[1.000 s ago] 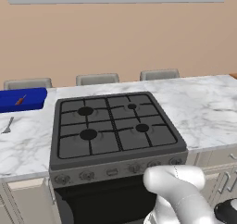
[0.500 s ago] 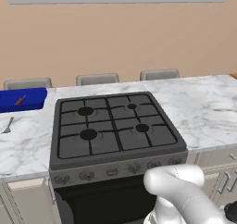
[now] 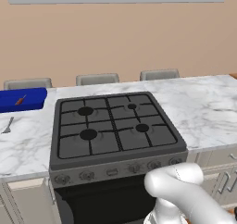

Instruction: Take the tongs from the drawer on the right and place them on the dining counter next to the tray containing the hot dog.

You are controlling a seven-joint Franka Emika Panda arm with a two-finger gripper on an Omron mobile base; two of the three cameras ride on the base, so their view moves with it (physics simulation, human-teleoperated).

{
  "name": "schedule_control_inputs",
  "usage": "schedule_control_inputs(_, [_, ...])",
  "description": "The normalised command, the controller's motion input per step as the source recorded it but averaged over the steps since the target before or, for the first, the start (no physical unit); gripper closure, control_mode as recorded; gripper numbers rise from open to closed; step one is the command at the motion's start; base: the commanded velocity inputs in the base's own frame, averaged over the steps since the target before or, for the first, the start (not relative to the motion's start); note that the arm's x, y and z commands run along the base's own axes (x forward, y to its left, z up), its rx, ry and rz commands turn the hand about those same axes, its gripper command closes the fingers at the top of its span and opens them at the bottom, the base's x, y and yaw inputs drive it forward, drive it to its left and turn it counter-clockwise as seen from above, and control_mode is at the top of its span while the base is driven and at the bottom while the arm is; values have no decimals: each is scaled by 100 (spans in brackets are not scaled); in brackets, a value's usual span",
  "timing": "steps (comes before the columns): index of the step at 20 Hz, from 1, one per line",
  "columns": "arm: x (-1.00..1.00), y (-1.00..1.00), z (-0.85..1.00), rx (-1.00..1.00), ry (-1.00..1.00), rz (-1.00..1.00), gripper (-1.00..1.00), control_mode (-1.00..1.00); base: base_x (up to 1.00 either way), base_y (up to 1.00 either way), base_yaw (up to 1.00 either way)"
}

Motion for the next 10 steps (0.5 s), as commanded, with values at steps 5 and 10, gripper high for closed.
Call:
schedule_control_inputs(5, [23, -3, -29, 0, 0, -4, -100, -100, 0, 0, 0])
schedule_control_inputs(10, [29, -9, -25, 0, 0, -5, -100, -100, 0, 0, 0])
